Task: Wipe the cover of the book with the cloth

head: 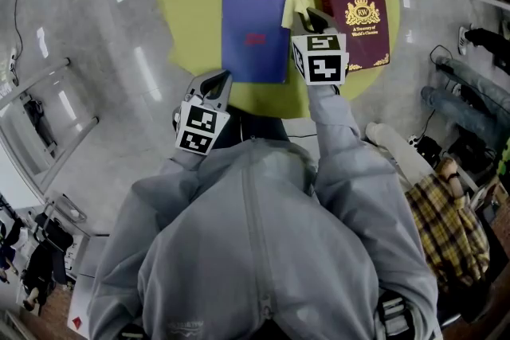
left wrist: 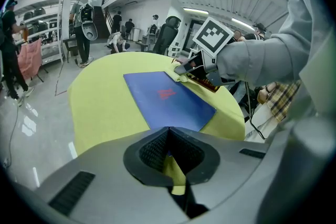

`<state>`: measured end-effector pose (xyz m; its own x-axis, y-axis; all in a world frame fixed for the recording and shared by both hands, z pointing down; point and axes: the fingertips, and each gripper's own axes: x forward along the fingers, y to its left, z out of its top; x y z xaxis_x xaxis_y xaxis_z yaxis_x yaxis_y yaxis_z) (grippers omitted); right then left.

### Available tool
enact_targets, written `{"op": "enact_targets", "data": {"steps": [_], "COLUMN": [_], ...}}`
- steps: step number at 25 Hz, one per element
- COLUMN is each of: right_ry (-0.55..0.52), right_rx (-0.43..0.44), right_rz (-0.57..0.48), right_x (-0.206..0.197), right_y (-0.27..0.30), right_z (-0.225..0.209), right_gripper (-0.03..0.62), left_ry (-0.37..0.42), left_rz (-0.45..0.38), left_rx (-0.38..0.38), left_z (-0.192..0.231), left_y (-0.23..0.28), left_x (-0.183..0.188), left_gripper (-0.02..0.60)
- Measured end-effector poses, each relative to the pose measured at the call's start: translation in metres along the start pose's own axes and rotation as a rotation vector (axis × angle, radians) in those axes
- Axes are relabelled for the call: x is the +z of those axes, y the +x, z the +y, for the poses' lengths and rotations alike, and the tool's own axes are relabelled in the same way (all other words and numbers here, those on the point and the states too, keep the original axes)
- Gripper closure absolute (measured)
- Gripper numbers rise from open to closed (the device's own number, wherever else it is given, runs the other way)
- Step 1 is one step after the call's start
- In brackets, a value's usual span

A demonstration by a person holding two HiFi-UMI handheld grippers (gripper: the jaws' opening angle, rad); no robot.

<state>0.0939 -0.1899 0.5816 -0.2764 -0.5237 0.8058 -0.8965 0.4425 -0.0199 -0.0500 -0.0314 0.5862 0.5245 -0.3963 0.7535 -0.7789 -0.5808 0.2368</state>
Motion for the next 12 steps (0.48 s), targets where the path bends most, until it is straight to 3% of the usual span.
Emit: {"op": "enact_targets", "data": {"steps": [12], "right_ry": [0.027], "right_rx": [-0.007], "right_rz": [-0.102], "right_x": [0.024], "right_y": [-0.037], "right_z": [0.013], "right_gripper": [0.539], "left_ry": [-0.005], "left_rz": [0.0], "left_rx": [-0.016], "left_z": [0.001], "left_y": [-0.001], "left_x": [0.0], "left_gripper": [0.563]}}
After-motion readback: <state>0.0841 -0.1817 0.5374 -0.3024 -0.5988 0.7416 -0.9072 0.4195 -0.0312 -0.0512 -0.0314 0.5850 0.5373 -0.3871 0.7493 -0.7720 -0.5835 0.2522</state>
